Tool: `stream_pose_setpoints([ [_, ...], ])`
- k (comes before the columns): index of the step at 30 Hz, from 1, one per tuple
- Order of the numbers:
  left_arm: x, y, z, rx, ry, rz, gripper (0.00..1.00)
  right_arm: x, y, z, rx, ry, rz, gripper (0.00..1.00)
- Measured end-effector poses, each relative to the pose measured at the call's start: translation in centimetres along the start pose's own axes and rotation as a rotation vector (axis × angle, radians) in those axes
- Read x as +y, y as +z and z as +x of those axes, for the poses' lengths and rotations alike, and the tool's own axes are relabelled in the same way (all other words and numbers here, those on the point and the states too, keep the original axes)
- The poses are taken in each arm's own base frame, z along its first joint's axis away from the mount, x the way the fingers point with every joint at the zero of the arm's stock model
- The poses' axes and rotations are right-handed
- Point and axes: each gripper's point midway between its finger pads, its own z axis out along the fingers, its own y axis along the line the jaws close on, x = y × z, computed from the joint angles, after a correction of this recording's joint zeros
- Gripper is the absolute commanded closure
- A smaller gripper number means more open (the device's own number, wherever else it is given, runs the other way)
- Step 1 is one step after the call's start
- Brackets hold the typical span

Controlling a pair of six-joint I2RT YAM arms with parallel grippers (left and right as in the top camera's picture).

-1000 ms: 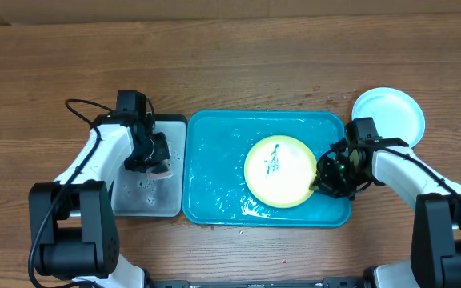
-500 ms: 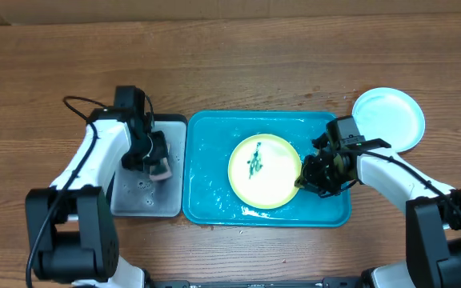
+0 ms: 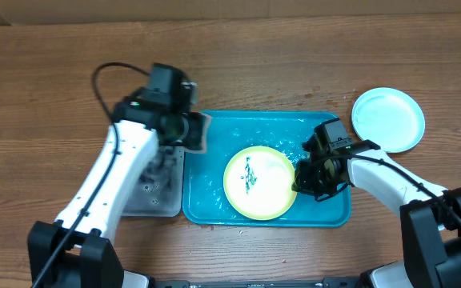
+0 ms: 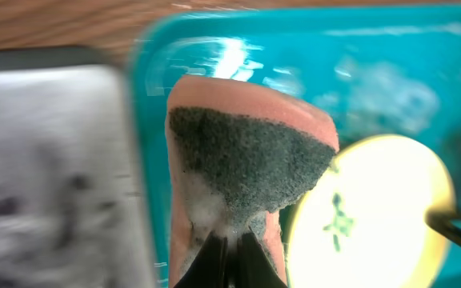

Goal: Clean dirty plates on tray and stack at the side
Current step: 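Bring the sponge in the left gripper over the yellow plate and scrub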

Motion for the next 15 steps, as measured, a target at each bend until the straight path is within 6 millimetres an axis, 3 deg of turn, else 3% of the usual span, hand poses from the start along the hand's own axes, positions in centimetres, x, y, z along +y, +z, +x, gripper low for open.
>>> stream_pose_setpoints([
  [6,-5.2,1.7,1.7,0.051,0.100,0.065,0.96,-0.8,-0.5,0.3,-0.002,-0.003,0.100,0.96],
  [10,-6.5,3.7,3.0,0.110,0.116,0.067,0.96,-1.3,-1.2,0.0,-0.014,-0.016,0.191,0.96],
  [15,-7.0,5.2,3.4,0.136,0.117,0.067,0.96,0.3,-2.2,-1.9,-0.080,-0.067,0.215,0.96],
])
